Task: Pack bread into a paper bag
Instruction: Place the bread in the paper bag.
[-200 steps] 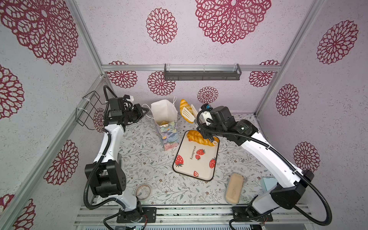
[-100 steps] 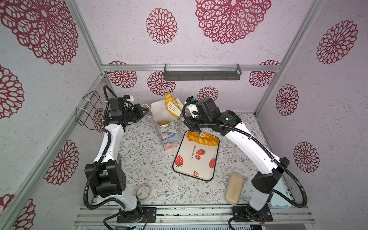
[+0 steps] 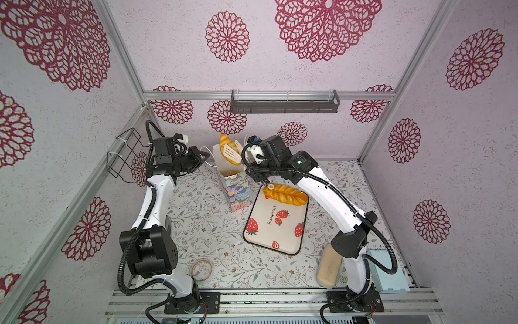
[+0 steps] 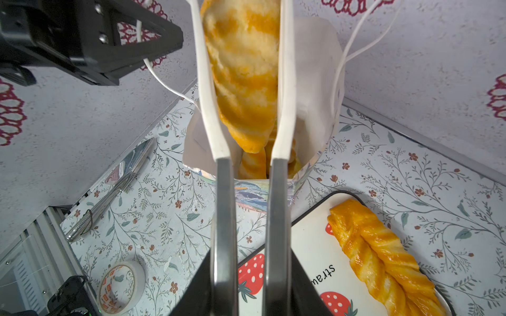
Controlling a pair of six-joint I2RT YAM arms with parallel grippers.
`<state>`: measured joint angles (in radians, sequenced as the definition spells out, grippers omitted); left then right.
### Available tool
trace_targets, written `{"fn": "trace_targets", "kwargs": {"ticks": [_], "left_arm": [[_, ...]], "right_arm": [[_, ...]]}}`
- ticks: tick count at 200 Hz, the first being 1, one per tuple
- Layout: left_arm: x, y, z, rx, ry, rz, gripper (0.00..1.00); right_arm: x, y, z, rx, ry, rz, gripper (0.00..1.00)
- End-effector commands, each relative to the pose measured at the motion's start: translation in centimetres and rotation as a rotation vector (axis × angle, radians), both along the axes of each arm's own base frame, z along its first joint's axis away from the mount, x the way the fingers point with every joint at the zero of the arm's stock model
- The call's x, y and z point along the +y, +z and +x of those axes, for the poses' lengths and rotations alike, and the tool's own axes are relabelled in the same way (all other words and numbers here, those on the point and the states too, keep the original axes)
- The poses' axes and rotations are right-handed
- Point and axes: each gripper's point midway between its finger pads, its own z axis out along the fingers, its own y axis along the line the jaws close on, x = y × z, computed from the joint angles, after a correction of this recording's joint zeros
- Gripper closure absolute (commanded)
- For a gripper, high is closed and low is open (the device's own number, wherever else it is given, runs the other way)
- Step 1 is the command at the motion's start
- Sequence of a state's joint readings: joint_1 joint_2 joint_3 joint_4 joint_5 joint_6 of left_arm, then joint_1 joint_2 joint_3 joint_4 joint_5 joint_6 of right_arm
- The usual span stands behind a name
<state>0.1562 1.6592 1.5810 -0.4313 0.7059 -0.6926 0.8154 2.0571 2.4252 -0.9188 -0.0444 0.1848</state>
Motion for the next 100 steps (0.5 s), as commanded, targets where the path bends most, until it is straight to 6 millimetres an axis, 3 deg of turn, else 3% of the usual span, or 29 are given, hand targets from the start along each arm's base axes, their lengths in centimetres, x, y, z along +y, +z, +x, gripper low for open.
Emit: {"fn": "trace_targets", "kwargs": {"ticks": [1,36,100], "left_arm": [[0.3,0.8,0.2,-0.029,0.004,-0.001,1.0],[0.3,0.9,0.1,-0.031,0.003,-0.002,1.0],[0.3,0.8,0.2,-0.028,0.002,-0.004,1.0]], "right_arm": [[0.6,3.2,0.0,-0.066,0.018,0.073,0.65],[0.5,1.5,0.9,-0.05,-0.012,0.037,0.64],[-0.8,1.3,1.9,-0.043,-0.051,0.025,0.57]]}}
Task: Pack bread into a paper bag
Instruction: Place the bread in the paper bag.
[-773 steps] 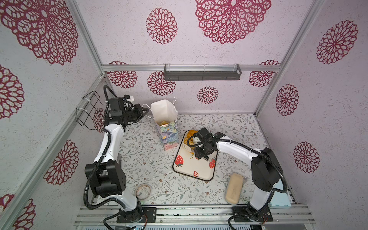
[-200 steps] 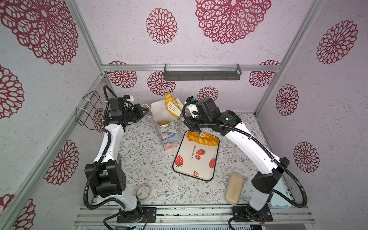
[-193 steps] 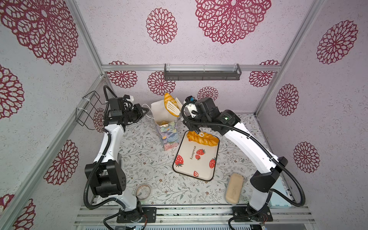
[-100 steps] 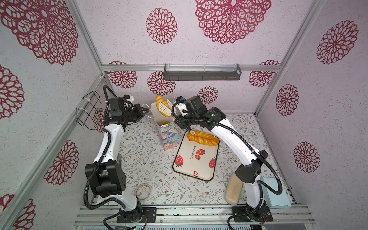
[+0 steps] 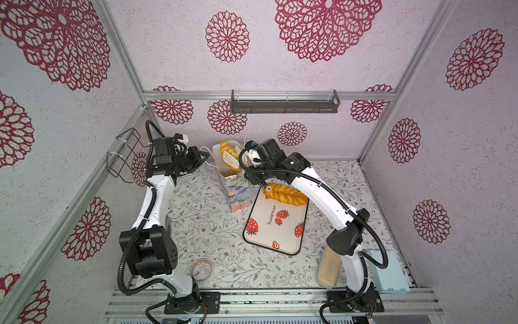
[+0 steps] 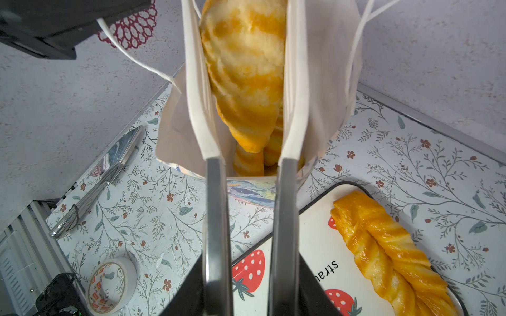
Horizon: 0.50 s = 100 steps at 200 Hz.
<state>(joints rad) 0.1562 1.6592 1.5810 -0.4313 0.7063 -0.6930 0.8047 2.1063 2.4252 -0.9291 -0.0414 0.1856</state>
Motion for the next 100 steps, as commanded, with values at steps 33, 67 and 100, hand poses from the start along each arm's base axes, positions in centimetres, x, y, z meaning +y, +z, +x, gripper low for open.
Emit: {"fn": "trace_targets", "kwargs": {"ticks": [33,67,100], "left_arm": [[0.3,0.8,0.2,-0.028,0.003,-0.004,1.0],[0.3,0.9,0.2,-0.029,0.003,-0.003,1.0],[0.4,0.8,0.2,-0.028,0.004,-0.004,1.0]], "right_arm": [[-1.6,4.2,1.0,-0.083,-0.049,0.064,0.53],[-1.9,4.9,0.8,-0.093,-0.049,0.073,0.47],[-2.2,5.7,0.3,-0.101,-0.045,0.081,0.45]]}}
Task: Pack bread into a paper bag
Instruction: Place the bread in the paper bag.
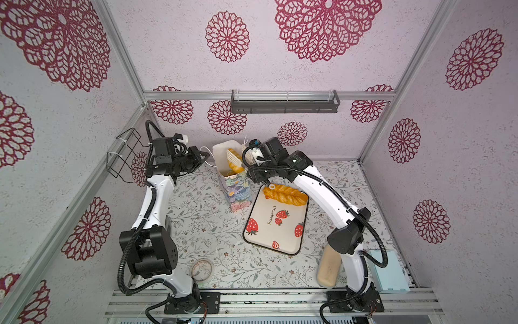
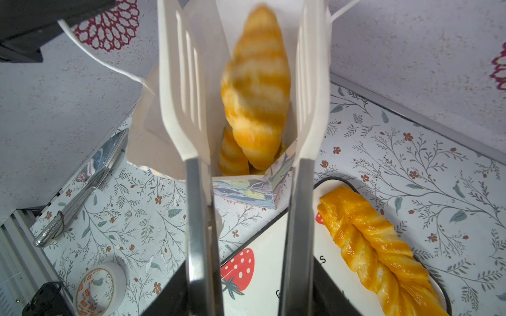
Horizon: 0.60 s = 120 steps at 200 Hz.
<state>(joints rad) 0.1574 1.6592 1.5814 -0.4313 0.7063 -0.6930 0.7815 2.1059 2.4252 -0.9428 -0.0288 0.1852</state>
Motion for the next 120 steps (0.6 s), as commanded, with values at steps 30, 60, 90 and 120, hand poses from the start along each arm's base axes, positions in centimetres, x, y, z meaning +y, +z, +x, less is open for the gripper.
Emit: {"fn": "trace_targets", "kwargs": {"ticks": [30,60,90,120], "left_arm": [[0.3,0.8,0.2,-0.028,0.002,-0.004,1.0],[0.3,0.9,0.2,-0.029,0.003,-0.002,1.0],[0.3,0.9,0.2,-0.03,0.003,-0.001,1.0],[0.3,1.1,0.1,-0.034,0.003,-0.001,1.0]], "right_arm": [[-1.5,6.8,-1.1,-0.118,-0.016,0.096,0.44],[-2.4,7.8,-1.8,-0.136,-0.027,0.097,0.44],[-3.8,9.0,-2.7,-0.162,-0.048,0.104,0.44],[-5.7,9.8,-3.4,-0.191,-0.078,0.094,0.44]]}}
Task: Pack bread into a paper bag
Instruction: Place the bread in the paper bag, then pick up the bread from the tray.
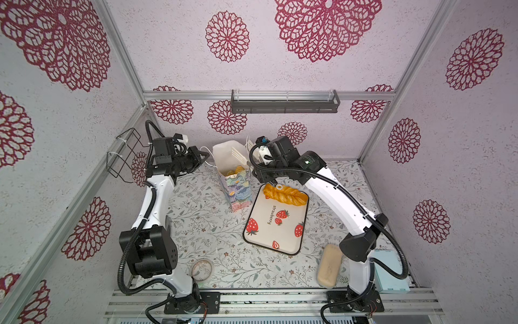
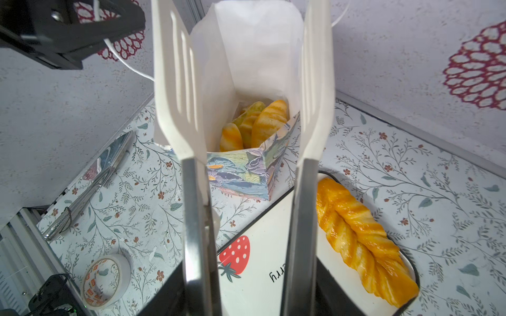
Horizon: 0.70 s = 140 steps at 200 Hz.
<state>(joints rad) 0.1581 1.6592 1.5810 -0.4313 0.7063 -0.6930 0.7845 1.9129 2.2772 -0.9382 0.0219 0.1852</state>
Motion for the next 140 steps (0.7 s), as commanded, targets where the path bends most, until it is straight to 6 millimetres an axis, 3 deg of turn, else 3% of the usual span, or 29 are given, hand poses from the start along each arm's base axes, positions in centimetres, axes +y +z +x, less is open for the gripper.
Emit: {"fn": "trace_targets", "kwargs": {"ticks": [1,73,140], "left_arm": [[0.3,1.1,0.1,-0.033,0.003,-0.001,1.0],[0.3,0.9,0.2,-0.03,0.003,0.001,1.0],[0.3,0.7,0.2,-0.026,0.004,-0.004,1.0]], "right_arm": [[-2.2,5.7,-0.8,-0.134,-0.043,0.081,0.44],[-8.0,3.9,-0.9,-0.129,-0.158,0.018,0.44],[-11.3,-1.7,-1.2,-0.043,-0.213,-0.085,0.44]]}}
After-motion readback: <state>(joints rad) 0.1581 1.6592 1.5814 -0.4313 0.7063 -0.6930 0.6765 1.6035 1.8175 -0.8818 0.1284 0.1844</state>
